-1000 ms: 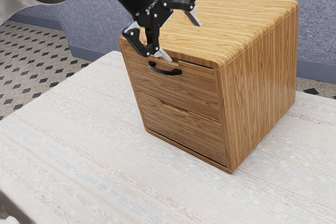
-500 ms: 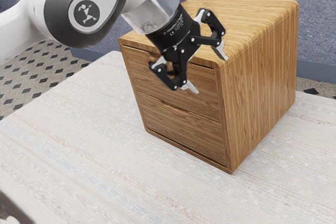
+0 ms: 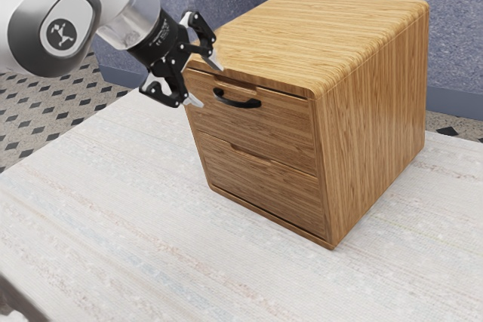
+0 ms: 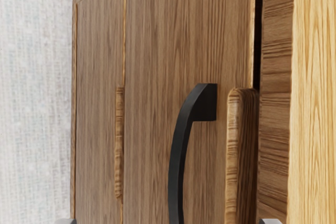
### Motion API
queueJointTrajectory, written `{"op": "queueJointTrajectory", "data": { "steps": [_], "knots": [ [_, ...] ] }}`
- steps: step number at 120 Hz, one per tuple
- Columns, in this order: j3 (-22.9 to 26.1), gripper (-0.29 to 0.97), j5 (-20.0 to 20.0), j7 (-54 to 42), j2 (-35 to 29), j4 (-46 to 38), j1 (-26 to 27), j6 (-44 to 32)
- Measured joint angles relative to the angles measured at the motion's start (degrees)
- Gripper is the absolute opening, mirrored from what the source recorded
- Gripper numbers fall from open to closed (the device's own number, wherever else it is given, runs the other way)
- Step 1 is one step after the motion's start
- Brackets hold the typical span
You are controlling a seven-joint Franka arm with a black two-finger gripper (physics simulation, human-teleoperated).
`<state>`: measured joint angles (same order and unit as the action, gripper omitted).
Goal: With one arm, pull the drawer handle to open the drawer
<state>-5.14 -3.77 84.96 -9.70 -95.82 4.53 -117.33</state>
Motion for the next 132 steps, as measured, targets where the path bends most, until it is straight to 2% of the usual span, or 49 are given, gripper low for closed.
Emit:
{"op": "queueJointTrajectory", "data": {
  "steps": [37,73,132],
  "knots": [
    [-0.22,0.38,0.07,0.15,0.01,-4.46,-0.05,-4.15],
    [-0.22,0.26,0.04,-0.01,0.71,-5.25,-0.05,-7.08],
    [-0.14,0.22,-0.03,-0.18,1.61,-7.69,0.04,-9.91]
  ]
}}
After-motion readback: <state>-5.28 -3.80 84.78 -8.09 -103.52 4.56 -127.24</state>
